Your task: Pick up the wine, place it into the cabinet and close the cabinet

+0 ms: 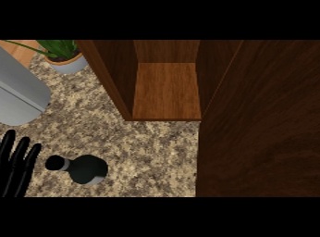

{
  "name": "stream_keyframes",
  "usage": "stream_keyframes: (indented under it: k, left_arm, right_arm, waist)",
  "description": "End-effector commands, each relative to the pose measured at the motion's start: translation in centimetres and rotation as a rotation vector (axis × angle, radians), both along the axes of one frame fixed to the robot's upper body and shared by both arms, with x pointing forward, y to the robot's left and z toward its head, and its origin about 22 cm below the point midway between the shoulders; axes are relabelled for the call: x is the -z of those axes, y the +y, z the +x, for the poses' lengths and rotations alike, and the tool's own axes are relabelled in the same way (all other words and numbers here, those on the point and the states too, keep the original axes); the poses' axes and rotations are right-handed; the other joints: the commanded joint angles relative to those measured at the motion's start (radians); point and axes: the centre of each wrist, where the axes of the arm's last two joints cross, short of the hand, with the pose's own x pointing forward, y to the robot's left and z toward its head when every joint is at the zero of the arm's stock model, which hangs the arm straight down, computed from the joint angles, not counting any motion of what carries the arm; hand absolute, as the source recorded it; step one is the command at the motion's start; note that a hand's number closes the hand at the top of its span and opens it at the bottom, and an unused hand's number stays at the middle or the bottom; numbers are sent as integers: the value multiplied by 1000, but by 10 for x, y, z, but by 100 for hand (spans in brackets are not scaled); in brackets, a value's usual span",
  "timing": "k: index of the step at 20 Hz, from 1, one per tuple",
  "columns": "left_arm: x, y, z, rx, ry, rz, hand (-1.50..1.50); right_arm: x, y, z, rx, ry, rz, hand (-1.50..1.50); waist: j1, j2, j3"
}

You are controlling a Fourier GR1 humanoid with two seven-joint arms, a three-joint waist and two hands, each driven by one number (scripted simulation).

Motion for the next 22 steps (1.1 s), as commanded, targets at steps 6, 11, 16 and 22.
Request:
stream_keyframes:
  k: [6, 11, 16, 22]
  left_arm:
    - [40, 39, 8, 21, 49, -45, -150]
    - [67, 38, 22, 22, 57, -64, -150]
    - [81, 50, 36, -49, 31, -20, -150]
    - [114, 59, 36, -55, 71, -30, -150]
  right_arm:
    - [-22, -5, -45, -41, -40, 29, -150]
    - [-30, -9, -34, -38, -43, 6, -150]
    - [-29, -4, -30, -52, -27, -15, -150]
    - [-36, -1, -33, -50, -54, 16, -150]
  waist:
    - [-7, -2, 0]
    - [-6, 0, 1]
    - [-6, 1, 1]
    - [-7, 1, 1]
